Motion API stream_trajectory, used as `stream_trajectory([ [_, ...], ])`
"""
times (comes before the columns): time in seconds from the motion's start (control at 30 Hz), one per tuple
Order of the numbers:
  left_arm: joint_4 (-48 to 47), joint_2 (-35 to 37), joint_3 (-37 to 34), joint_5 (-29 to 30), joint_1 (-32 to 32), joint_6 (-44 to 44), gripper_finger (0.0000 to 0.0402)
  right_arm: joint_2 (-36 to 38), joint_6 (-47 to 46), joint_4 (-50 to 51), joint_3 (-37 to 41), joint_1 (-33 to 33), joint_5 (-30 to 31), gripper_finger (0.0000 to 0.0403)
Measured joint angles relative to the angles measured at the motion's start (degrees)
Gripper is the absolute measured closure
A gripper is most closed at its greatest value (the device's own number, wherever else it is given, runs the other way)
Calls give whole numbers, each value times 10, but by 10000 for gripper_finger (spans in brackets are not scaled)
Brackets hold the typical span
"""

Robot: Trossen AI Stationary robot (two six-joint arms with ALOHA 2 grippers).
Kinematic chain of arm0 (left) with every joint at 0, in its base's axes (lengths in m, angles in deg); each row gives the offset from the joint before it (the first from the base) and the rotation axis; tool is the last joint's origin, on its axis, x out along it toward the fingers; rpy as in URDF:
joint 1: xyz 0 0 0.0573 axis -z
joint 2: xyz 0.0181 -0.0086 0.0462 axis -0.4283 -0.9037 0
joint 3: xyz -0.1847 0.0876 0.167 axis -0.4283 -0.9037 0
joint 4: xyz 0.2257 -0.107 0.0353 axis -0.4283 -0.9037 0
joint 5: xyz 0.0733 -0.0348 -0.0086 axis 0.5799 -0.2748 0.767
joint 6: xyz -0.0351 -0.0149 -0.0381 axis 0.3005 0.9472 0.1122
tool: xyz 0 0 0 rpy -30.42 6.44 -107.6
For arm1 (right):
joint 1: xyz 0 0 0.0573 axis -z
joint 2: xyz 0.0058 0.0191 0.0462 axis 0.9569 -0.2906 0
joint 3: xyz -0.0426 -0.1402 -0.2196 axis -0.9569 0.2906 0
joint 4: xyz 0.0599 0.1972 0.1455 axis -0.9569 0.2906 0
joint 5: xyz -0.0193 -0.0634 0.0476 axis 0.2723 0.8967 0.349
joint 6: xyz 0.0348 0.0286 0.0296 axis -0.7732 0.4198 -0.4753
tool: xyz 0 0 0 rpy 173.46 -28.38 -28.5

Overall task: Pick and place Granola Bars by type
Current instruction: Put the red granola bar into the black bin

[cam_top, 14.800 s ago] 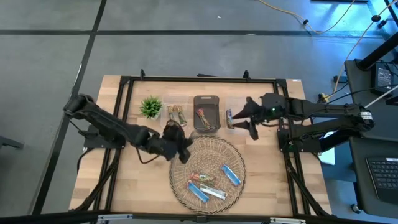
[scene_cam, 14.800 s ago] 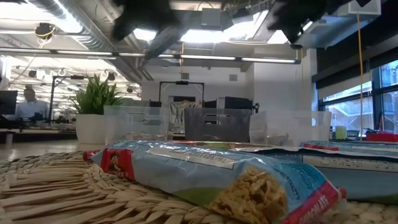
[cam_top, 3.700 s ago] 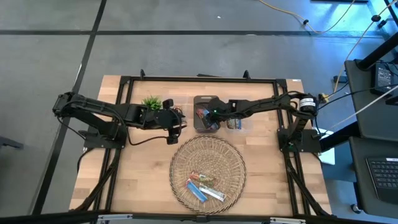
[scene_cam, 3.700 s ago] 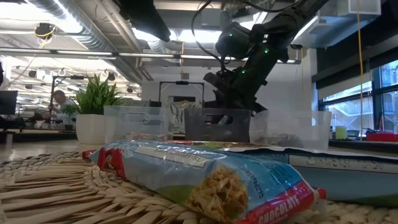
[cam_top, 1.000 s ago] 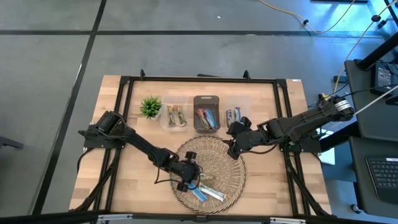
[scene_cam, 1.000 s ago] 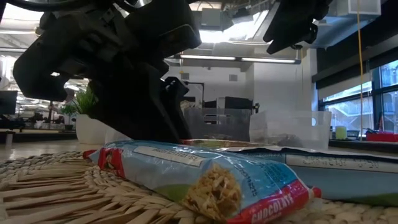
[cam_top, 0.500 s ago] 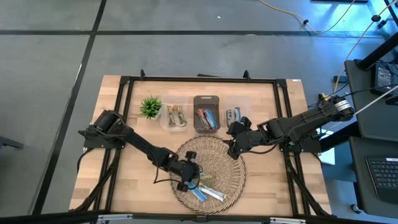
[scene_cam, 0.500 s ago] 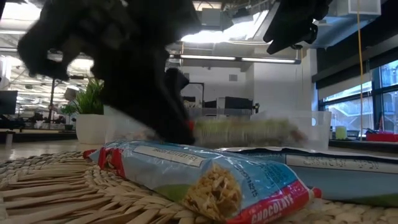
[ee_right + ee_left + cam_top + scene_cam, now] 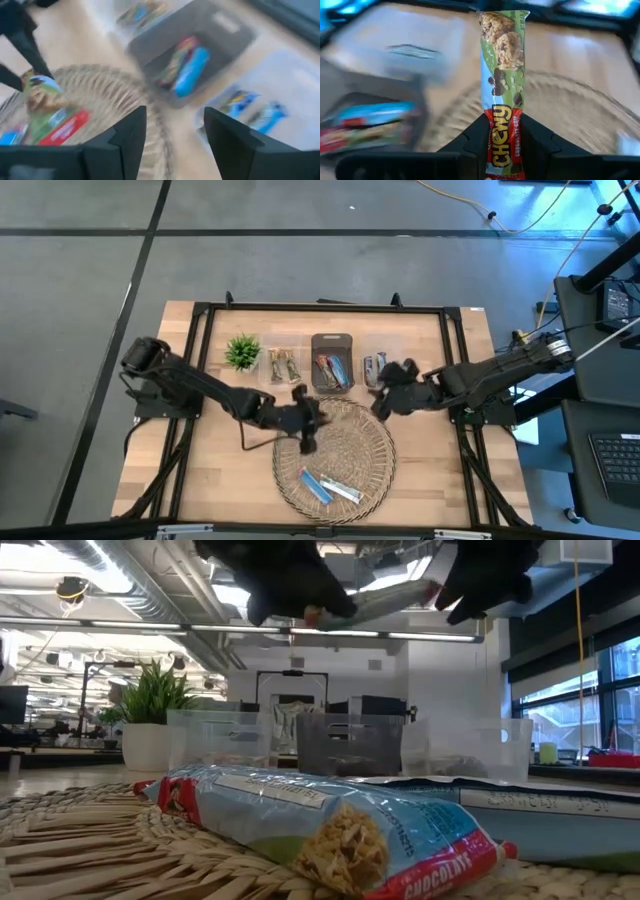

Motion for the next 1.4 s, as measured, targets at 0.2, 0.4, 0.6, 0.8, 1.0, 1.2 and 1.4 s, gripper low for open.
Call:
stream_trajectory([
  [0.2, 4, 8, 0, 95, -56, 119, 322, 55, -20, 17, 0, -1, 34, 201],
  [0.4, 11, -24, 0, 96, -125, 232, 322, 66, -20, 17, 0, -1, 54, 201],
  [0.6, 16, -76, 0, 53, -169, 263, 322, 57, -19, 17, 0, -1, 58, 201],
  [0.8, 34, -116, 0, 28, -188, 264, 322, 56, -19, 17, 0, -1, 58, 201],
  [1.0, 36, -125, 0, 29, -193, 248, 319, 56, -20, 17, 0, -1, 58, 201],
  [1.2, 37, -124, 0, 27, -192, 223, 319, 56, -19, 17, 0, -1, 58, 201],
  [1.4, 39, -123, 0, 28, -192, 248, 309, 56, -19, 17, 0, -1, 58, 201],
])
